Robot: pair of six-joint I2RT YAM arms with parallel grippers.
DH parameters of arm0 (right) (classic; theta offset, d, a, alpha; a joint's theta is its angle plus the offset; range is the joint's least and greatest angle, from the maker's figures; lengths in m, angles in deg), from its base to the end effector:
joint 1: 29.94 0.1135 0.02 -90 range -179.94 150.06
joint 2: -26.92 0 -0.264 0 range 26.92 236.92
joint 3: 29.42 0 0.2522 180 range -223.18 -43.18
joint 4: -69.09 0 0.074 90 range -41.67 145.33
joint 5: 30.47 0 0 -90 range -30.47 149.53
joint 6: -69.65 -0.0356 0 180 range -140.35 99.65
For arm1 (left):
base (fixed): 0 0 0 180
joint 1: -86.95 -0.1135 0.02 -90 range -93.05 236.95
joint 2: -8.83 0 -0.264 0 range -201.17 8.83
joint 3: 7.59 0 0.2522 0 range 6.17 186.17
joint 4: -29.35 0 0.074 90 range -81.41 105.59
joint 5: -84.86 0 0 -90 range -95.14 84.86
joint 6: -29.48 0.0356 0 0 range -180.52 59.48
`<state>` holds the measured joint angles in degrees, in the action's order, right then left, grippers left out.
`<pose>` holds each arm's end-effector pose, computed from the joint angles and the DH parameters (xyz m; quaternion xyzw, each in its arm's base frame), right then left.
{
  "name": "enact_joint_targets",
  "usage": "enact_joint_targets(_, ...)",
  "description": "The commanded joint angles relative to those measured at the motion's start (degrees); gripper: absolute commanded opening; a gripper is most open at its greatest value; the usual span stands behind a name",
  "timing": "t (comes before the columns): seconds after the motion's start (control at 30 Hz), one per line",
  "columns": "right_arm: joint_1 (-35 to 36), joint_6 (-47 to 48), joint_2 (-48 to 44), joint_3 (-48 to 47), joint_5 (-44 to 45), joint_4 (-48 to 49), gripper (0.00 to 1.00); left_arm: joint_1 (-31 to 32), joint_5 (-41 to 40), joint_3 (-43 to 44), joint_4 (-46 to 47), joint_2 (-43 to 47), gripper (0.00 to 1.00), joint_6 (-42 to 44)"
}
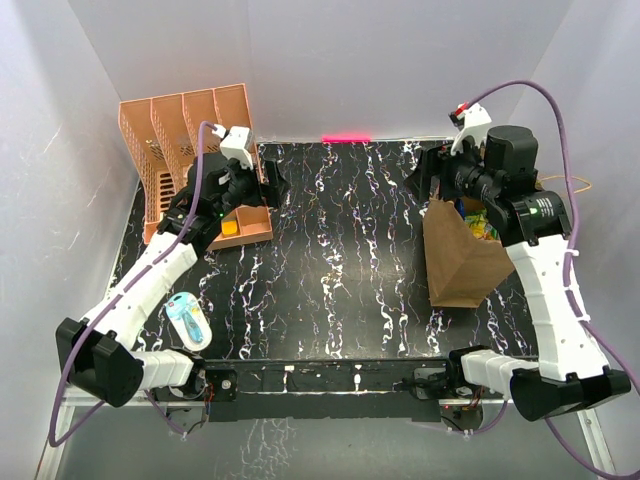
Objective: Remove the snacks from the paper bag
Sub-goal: Adjust the paper bag at the center of the board.
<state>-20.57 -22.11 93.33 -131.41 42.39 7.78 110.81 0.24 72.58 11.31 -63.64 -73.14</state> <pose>0.2122 0.0456 0.4553 -0.1347 0.8302 0.1766 0.5113 0.2712 -0.1236 0.3794 0.1050 0.7605 -0.2345 0.5964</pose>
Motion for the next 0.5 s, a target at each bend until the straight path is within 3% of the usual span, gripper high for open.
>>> enact_joint_targets(0.0,0.1,1.0,0.9,1.3,-2.5,0.9,0.78,0.3,1.0,-0.2,2.4,-0.1,0.98,-0.4)
enact_joint_targets(0.27,1.2,-1.5,2.5,5.5,-5.9,3.8,0.66,0.3,1.4,-0.6,2.9,-1.1,0.98,-1.1)
enact_joint_targets(0.47,5.9,-4.2,4.0,6.2,-4.6,6.2,0.47,0.3,1.2,-0.4,2.7,-1.6,0.98,-1.4)
